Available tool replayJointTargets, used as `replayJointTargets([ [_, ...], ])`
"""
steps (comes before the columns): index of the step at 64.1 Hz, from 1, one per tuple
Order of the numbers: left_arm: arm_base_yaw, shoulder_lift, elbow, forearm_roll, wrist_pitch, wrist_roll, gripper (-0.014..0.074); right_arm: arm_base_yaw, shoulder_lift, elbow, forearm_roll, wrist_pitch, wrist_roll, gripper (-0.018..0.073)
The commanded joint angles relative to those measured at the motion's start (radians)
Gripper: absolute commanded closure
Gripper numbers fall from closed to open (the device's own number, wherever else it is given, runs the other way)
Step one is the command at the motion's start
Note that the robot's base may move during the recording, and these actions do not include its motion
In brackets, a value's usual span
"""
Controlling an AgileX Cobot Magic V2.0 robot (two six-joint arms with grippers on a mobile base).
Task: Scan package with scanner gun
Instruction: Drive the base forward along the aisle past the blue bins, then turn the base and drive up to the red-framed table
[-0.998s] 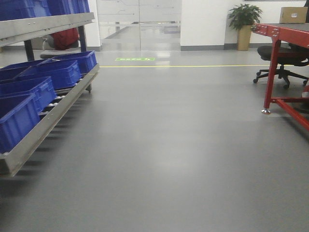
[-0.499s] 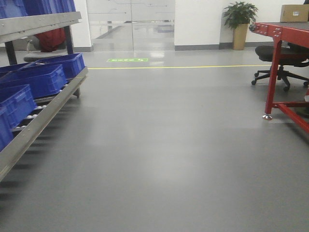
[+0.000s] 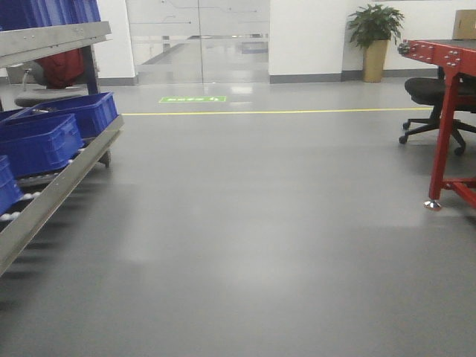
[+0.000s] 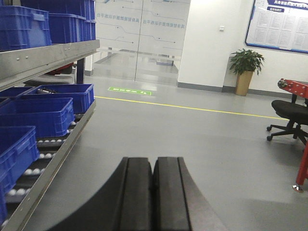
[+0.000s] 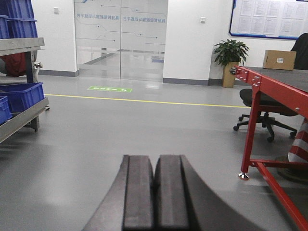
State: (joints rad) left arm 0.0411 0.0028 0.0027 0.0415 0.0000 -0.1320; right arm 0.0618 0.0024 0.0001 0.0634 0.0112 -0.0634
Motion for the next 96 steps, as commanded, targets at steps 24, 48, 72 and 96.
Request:
replayJointTargets([
  [24,0.0,-0.003,-0.003,-0.003,-0.019,-0.001,0.0708,0.001,-0.002,0.0,0.002,-0.021,-0.007,0.0721],
  [48,0.0,-0.003,-0.003,-0.003,-0.019,-0.001,0.0708,0.001,-0.002,0.0,0.002,-0.021,-0.007,0.0721],
  [72,0.0,-0.003,-0.003,-0.003,-0.019,-0.001,0.0708,0.001,-0.002,0.0,0.002,-0.021,-0.007,0.0721],
  [96,0.0,-0.003,-0.003,-0.003,-0.019,-0.001,0.0708,0.001,-0.002,0.0,0.002,-0.021,-0.007,0.0721],
])
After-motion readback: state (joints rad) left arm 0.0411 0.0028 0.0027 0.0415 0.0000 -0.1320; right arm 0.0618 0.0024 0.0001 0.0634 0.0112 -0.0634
